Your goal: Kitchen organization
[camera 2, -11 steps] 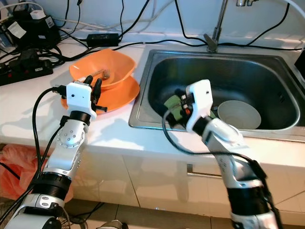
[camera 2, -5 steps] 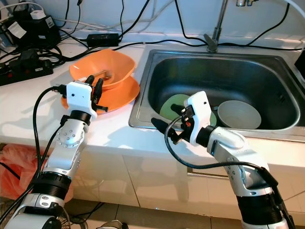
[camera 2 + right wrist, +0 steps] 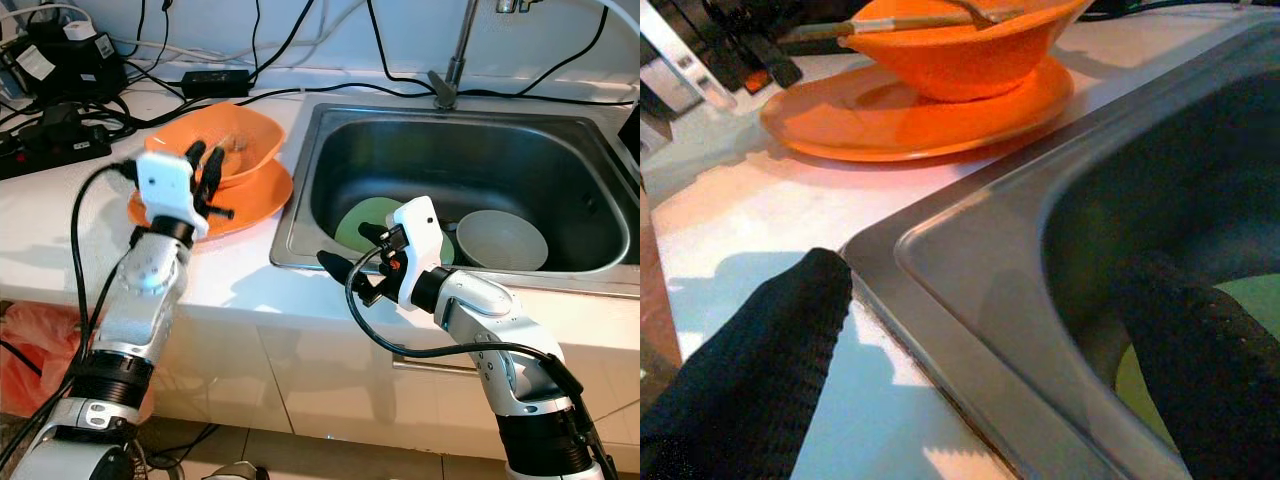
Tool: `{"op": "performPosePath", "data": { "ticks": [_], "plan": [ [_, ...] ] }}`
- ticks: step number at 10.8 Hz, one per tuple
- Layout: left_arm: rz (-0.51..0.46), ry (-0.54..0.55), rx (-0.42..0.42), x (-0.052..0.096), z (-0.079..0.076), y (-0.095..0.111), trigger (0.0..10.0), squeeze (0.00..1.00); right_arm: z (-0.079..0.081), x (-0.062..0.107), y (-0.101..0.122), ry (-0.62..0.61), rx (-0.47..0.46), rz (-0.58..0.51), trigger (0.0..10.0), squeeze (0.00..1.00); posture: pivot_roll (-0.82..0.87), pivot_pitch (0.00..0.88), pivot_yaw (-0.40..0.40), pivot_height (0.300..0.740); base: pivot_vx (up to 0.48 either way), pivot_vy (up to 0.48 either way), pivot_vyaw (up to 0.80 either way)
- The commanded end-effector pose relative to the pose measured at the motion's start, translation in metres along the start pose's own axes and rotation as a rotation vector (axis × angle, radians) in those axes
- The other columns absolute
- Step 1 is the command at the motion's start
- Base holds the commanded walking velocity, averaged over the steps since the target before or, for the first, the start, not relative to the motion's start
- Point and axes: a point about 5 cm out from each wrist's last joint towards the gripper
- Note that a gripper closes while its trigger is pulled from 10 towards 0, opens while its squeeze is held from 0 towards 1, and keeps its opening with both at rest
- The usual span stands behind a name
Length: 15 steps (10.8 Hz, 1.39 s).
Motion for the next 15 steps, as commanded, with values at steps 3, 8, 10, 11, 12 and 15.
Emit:
{"op": "performPosePath", "data": {
  "ticks": [3,8,10,11,12,15],
  "plan": [
    [0.039,0.017,0.065,-0.004,0.005,0.0,0.0,0.0,0.003,-0.001,0.004,0.002,0.025,-0.014,10.0,0.0,0.07,0.047,0.052,0.74,0.0,0.0,0.0],
    [0.163,0.115,0.397,-0.017,0.023,-0.01,0.0,0.0,0.004,0.0,0.003,0.0,0.03,-0.006,10.0,0.0,0.06,0.054,0.051,0.74,0.0,0.0,0.0],
    [0.118,0.139,0.439,-0.024,0.031,0.002,0.0,0.0,0.004,0.0,0.002,0.001,0.028,-0.005,10.0,0.0,0.06,0.055,0.052,0.74,0.0,0.0,0.0],
    [0.085,0.155,0.449,-0.029,0.037,0.015,0.0,0.0,0.005,0.0,0.002,0.002,0.028,-0.004,10.0,0.0,0.06,0.053,0.052,0.74,0.0,0.0,0.0],
    [0.081,0.157,0.457,-0.03,0.038,0.018,0.0,0.0,0.004,0.0,0.002,0.002,0.028,-0.004,10.0,0.0,0.06,0.053,0.052,0.74,0.0,0.0,0.0],
    [0.098,0.196,0.554,-0.03,0.041,0.043,0.0,0.0,0.003,-0.001,0.003,-0.001,0.032,-0.005,10.0,0.0,0.07,0.052,0.049,0.74,0.0,0.0,0.0]
  ]
}}
Point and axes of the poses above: a point about 5 cm out from each wrist's last joint towards the gripper, its own x axis pointing back from the gripper into the wrist, its own y axis along the axis of the wrist's last joint, z = x × y, and after that the axes turned 4 degrees about -x, right-handed
